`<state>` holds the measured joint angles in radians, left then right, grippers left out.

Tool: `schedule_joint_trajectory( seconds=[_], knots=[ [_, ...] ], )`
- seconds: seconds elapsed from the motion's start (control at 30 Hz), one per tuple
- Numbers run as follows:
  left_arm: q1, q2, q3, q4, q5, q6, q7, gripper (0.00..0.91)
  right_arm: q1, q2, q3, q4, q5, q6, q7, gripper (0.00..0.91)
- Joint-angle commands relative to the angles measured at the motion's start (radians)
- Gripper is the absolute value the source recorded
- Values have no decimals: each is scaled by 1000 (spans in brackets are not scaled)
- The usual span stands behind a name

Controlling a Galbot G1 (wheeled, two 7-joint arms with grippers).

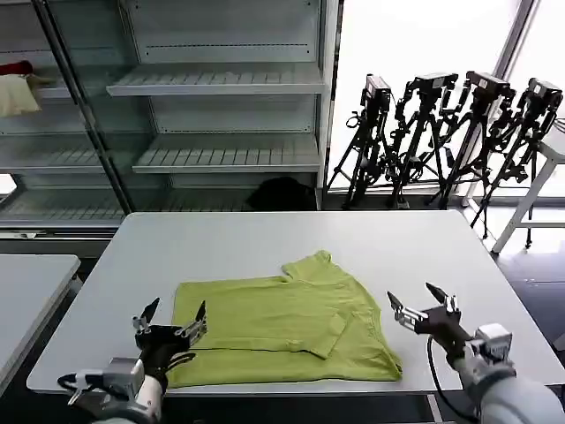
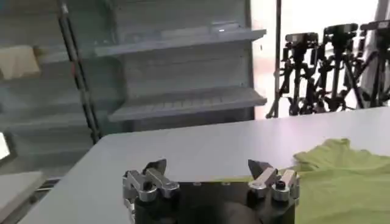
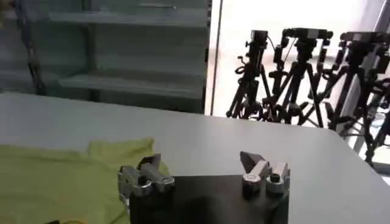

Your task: Fold and organize the clothes.

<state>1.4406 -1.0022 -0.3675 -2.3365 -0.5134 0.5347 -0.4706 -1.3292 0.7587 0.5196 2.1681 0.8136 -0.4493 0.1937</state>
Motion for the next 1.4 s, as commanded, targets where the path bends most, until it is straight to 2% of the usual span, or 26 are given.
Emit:
schedule_joint_trajectory(
  seconds=[0.03, 0.27, 0.47, 0.67, 0.93, 1.4],
  knots=[
    [-199, 0, -2, 201, -147, 38, 168, 907, 506, 13, -250, -281, 87, -112, -126, 907],
    [-301, 37, 17, 376, -181, 44, 200, 907, 692, 106, -471, -472, 7, -132, -152, 907],
    [-381, 48, 38, 498, -182, 45, 243, 907, 799, 170, -583, -578, -42, -132, -157, 907],
    [-434, 42, 40, 555, -167, 46, 275, 907, 842, 228, -632, -675, -69, -131, -175, 907],
    [-454, 29, 42, 605, -167, 45, 271, 907, 848, 282, -672, -723, -102, -132, -194, 907],
    [-425, 14, 33, 598, -170, 46, 269, 907, 845, 309, -689, -755, -147, -130, -223, 907]
  ],
)
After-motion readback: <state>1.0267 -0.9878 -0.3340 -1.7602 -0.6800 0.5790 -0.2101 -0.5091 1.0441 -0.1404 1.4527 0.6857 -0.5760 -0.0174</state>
